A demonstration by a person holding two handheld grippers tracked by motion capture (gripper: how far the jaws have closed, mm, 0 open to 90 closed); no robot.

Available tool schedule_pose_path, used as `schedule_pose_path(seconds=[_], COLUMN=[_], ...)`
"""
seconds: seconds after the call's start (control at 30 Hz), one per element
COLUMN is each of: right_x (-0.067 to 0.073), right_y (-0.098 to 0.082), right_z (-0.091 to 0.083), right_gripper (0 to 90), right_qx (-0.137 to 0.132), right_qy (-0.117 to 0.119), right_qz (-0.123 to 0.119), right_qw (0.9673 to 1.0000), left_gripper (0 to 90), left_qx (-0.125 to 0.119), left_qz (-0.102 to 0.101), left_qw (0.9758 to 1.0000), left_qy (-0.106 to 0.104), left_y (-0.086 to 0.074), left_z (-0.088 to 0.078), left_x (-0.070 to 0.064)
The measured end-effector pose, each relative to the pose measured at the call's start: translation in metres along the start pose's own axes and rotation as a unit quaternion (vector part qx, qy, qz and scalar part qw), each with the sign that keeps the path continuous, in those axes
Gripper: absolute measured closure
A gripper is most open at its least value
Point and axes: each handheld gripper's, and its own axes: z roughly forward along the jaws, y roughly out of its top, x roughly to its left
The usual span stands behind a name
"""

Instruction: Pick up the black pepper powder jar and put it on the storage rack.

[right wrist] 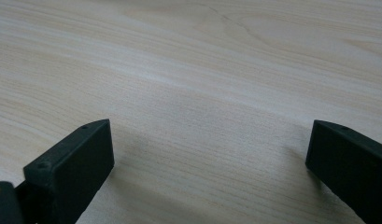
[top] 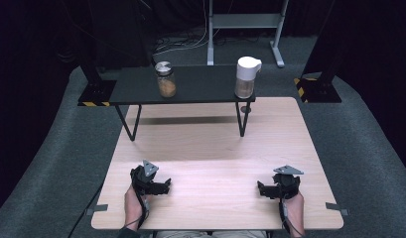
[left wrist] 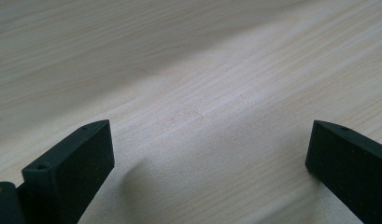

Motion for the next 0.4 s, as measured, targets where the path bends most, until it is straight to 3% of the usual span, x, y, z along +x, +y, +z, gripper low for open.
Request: schedule_pose_path(seconds=[0.4], right_x=[0.0061], right_y=[0.0021], right_z=[0.0012], right_gripper=[0.0], right_qx=[0.006], right_qy=[-0.011], right_qz=[-0.010], right_qw=[0.9999], left_gripper=[0.4], left_qx=[0.001], left_qz=[-0.001], left_qw=[1.0000], left_qy=[0.000], left_y=[0.0001], left_z=[0.0000], left_x=[-0.0001])
